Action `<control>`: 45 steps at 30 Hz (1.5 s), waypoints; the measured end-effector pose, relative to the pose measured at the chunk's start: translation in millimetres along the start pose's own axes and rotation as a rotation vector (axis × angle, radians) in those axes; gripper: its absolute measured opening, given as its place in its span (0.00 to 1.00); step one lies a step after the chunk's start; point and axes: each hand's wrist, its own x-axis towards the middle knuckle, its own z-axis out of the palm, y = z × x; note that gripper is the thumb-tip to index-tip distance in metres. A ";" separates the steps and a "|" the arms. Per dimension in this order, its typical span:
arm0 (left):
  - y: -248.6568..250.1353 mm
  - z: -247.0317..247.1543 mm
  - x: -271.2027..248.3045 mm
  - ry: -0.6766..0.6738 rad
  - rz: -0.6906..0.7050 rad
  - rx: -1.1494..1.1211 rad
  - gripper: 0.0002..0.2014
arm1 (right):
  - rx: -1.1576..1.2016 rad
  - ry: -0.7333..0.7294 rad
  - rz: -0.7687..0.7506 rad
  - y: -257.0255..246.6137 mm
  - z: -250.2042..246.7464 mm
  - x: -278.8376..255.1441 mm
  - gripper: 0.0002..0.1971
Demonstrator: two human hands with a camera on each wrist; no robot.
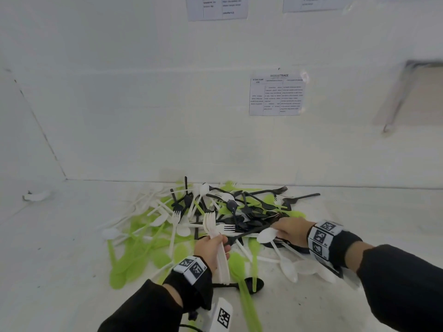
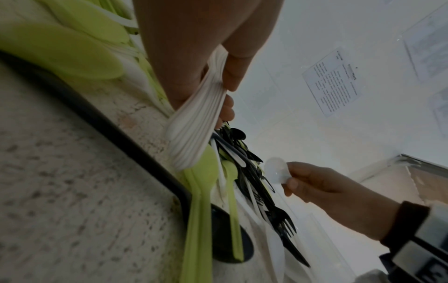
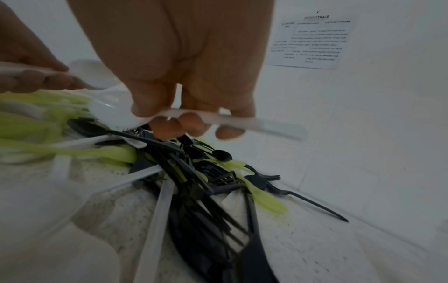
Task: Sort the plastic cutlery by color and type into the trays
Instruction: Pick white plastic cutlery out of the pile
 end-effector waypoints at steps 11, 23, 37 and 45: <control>-2.9 -1.1 -0.6 0.018 -0.009 -0.009 0.09 | -0.234 -0.154 -0.439 -1.0 -10.9 3.6 0.17; -4.0 -8.7 -5.4 0.062 0.011 -0.047 0.10 | -0.363 -0.056 -0.634 -5.4 1.5 15.4 0.09; 0.1 17.2 -6.4 -0.045 0.009 0.033 0.08 | 1.264 0.076 0.401 -0.1 4.7 -32.3 0.16; -4.2 49.8 -13.5 -0.165 -0.022 0.071 0.07 | 1.631 0.206 0.634 -25.7 34.7 -40.9 0.08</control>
